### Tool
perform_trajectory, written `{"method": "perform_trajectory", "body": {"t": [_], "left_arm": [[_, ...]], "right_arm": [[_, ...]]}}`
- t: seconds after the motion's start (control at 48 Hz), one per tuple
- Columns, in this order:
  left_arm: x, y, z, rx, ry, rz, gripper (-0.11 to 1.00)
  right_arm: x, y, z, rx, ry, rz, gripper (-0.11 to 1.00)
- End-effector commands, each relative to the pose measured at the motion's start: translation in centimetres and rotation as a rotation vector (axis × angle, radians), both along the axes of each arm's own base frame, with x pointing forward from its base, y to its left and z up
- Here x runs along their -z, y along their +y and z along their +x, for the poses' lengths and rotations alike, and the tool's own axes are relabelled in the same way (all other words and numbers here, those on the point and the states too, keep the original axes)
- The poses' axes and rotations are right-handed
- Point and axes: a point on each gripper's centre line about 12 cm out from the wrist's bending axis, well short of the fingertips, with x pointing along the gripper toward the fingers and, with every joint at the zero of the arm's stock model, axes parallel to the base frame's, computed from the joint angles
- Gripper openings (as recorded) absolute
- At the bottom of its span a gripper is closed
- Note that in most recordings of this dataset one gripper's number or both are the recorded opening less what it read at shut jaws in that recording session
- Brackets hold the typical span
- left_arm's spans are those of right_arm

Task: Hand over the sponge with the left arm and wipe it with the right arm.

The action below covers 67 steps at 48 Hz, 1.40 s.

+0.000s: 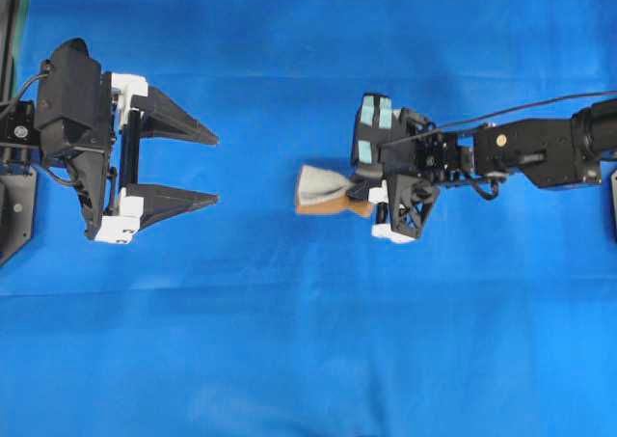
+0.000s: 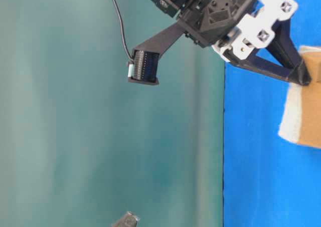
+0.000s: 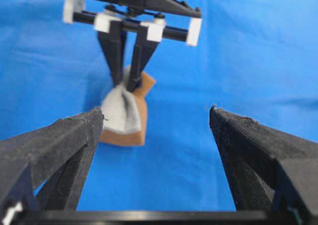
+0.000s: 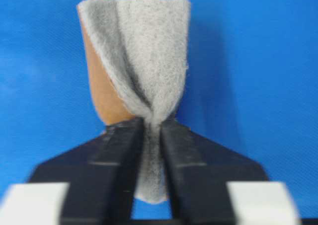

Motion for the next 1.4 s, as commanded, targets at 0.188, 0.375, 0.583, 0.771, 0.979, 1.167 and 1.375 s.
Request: {"method": "perform_trajectory", "body": {"t": [0.188, 0.375, 0.583, 0.771, 0.979, 1.167, 1.375], "left_arm": [[-0.5, 0.0, 0.1, 0.002, -0.023, 0.003, 0.83], [-0.5, 0.0, 0.1, 0.003, -0.023, 0.005, 0.83], [-0.4, 0.0, 0.1, 0.003, -0.02, 0.005, 0.83], [-0.3, 0.0, 0.0, 0.003, -0.018, 0.005, 0.83], [-0.3, 0.0, 0.0, 0.001, -0.018, 0.005, 0.83], [-0.4, 0.0, 0.0, 0.003, -0.02, 0.005, 0.83], [-0.8, 0.0, 0.0, 0.001, -0.032, 0.0, 0.83]], "right_arm": [[-2.2, -0.5, 0.4, 0.018, -0.055, -0.001, 0.73], [-4.7, 0.2, 0.3, -0.01, -0.102, -0.016, 0.73], [-8.6, 1.9, -0.6, -0.065, -0.159, -0.04, 0.73], [-12.1, 2.3, -2.0, -0.084, -0.206, -0.067, 0.73], [-13.6, 2.4, -2.8, -0.09, -0.247, -0.078, 0.73], [-13.6, 2.4, -2.7, -0.091, -0.254, -0.078, 0.73], [-14.7, 2.4, -3.1, -0.087, -0.281, -0.076, 0.73]]}}
